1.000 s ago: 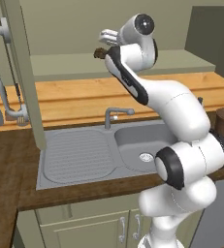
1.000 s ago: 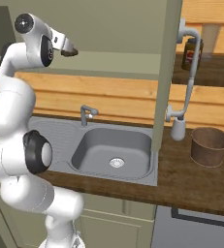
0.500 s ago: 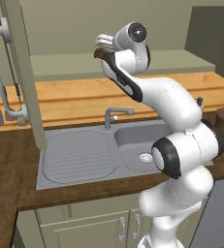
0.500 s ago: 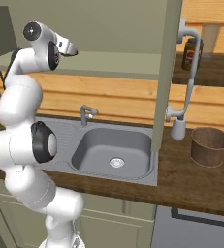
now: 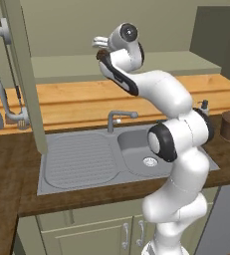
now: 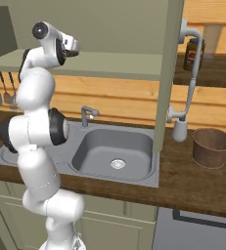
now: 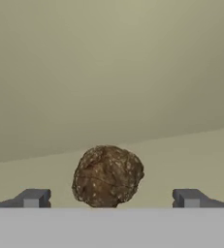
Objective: Open the cabinet, pick up the bread from the cabinet and place it in the basket. Then move the basket to the dining counter.
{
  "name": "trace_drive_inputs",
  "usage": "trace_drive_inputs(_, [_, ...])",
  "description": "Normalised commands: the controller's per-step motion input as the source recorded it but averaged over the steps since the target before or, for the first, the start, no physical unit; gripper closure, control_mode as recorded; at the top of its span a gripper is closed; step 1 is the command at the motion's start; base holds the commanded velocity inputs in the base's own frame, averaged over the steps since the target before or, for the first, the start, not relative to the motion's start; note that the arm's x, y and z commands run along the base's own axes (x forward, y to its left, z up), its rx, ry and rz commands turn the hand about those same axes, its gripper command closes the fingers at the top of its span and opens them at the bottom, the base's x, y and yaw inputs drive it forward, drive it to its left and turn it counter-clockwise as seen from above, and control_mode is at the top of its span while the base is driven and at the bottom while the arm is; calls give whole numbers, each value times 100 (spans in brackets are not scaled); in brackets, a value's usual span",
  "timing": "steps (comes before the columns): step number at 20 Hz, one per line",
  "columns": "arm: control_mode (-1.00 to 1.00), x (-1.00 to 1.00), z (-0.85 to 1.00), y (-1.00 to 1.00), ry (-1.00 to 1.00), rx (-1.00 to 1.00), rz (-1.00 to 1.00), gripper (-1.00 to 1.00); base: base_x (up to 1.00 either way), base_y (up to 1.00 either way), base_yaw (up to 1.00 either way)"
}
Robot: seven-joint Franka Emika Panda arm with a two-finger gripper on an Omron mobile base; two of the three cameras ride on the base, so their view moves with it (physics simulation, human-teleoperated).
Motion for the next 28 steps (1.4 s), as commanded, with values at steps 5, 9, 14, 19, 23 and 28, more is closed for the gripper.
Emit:
trace_drive_inputs(5, [-100,47,0,10,8,-11,3,-100,0,0,0])
trace_drive_inputs(9, [-100,44,-5,15,8,-3,2,-100,0,0,0])
trace_drive_inputs(14, [-100,30,-8,0,11,0,2,-100,0,0,0])
trace_drive_inputs(19, [-100,18,-31,-1,7,0,2,-100,0,0,0])
trace_drive_inputs(23, [-100,-5,-31,0,0,0,2,-100,0,0,0])
trace_drive_inputs(28, [-100,14,-17,0,0,0,2,-100,0,0,0])
